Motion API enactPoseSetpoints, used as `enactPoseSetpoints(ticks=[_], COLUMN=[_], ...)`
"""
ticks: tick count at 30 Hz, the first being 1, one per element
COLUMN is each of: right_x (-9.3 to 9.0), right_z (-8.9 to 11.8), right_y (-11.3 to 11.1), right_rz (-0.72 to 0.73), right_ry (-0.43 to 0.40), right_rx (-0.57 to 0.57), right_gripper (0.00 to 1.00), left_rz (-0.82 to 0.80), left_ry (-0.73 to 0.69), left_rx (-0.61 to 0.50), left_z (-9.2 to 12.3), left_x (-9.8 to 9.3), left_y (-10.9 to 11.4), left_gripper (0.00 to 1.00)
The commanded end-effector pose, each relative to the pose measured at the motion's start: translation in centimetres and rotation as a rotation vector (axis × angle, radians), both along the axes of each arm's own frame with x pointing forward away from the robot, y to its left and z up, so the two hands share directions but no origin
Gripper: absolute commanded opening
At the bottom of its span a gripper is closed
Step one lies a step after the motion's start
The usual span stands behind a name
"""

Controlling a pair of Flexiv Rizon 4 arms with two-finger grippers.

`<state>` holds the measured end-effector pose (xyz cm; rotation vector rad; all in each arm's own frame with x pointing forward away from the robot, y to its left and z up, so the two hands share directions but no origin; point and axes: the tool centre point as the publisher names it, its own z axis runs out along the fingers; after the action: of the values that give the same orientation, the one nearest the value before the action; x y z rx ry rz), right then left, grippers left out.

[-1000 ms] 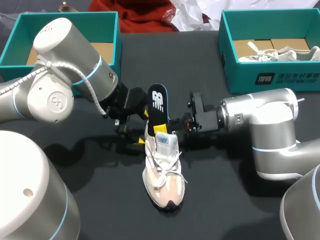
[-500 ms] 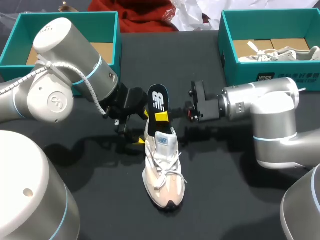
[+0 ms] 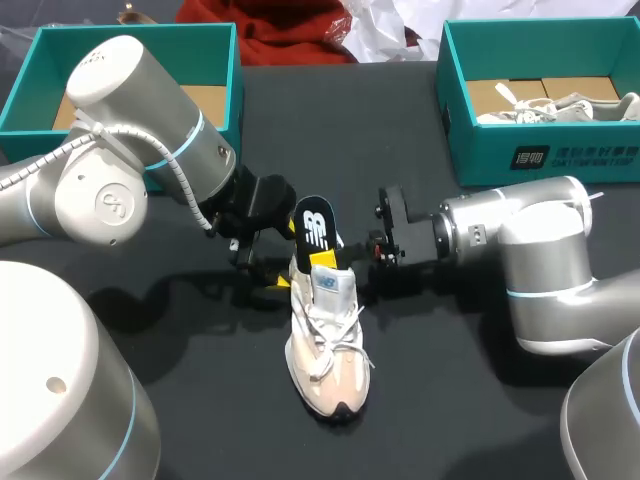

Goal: Take the shoe out of the shoebox, open the shoe tongue, remove and reinsert the insole, then place the shoe into the shoebox

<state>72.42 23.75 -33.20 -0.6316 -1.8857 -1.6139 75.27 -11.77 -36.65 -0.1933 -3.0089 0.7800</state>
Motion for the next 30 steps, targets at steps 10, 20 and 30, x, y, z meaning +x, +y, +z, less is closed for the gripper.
enactPoseSetpoints(ticks=[10, 20, 30], right_x=[0.1, 1.7, 1.4], right_z=[2.0, 3.3, 0.9], right_y=[0.5, 0.5, 0.9], right_rz=[0.002, 0.02, 0.014], right_ry=[-0.111, -0.164, -0.085], right_rx=[-0.015, -0.03, -0.018], right_gripper=[0.31, 0.24, 0.0], left_rz=[0.0, 0.0, 0.0], left_ry=[-0.002, -0.002, -0.002], left_rx=[0.002, 0.002, 0.002], left_z=[-0.1, -0.1, -0.1], left_x=[0.0, 0.0, 0.0], left_y=[-0.1, -0.1, -0.1], left_gripper=[1.0, 1.0, 1.0])
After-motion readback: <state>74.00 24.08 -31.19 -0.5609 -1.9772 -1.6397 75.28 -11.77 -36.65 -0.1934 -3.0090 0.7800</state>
